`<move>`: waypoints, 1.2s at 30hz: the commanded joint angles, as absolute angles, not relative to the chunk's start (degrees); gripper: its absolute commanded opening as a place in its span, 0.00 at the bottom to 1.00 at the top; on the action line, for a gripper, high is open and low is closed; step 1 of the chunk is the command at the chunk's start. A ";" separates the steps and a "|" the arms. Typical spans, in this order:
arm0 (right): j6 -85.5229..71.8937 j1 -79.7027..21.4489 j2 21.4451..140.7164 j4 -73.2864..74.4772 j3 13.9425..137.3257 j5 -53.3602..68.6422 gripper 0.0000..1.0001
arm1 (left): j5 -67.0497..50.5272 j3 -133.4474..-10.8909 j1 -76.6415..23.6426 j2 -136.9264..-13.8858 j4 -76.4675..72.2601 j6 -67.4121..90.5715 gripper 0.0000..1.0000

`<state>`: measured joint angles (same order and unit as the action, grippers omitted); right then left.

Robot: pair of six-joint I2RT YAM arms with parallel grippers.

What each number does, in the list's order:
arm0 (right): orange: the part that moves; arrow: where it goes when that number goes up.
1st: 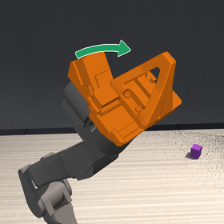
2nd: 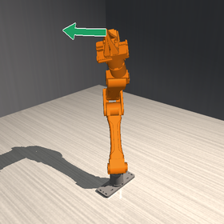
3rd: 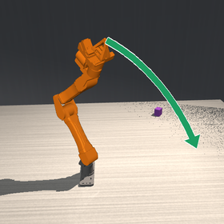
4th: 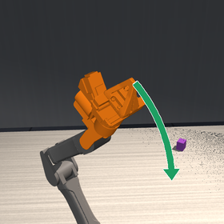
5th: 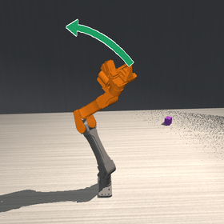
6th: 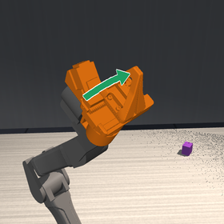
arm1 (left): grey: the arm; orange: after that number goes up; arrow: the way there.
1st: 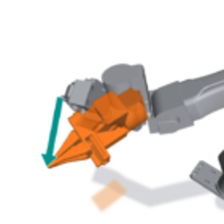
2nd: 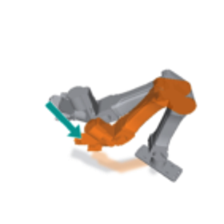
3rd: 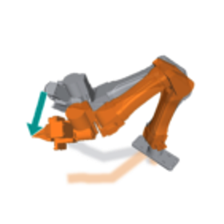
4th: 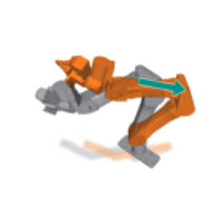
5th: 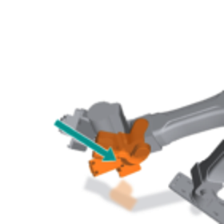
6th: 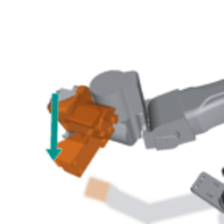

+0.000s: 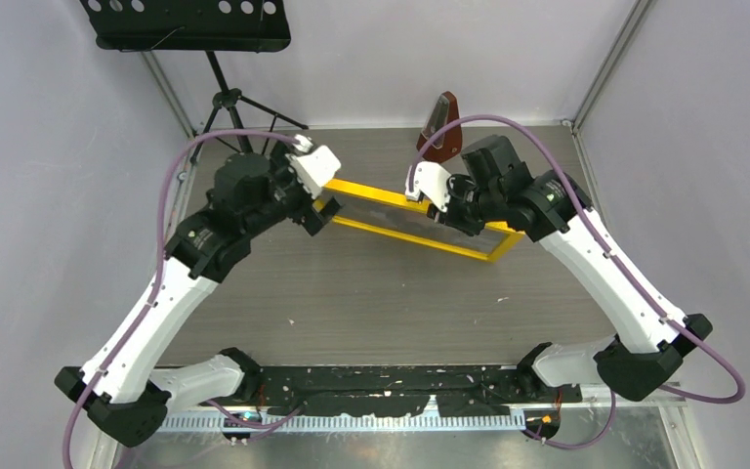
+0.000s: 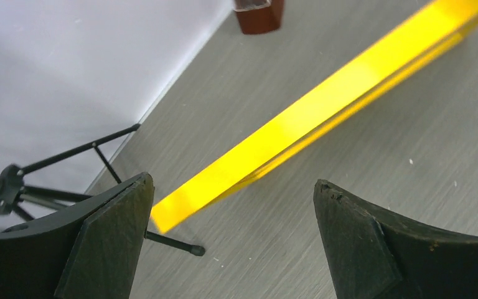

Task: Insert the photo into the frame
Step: Turn over the photo frame at the center of the board.

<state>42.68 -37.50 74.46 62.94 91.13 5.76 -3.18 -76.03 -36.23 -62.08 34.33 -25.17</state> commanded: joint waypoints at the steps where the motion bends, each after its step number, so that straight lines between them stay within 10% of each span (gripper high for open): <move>1: 34.72 -36.55 75.04 62.65 98.75 7.82 0.06 | -6.62 -81.03 -31.90 -60.27 31.90 -17.63 1.00; 36: 7.99 -8.50 81.43 56.34 95.81 31.64 0.06 | -10.05 -66.13 -30.94 -60.97 28.83 -12.57 1.00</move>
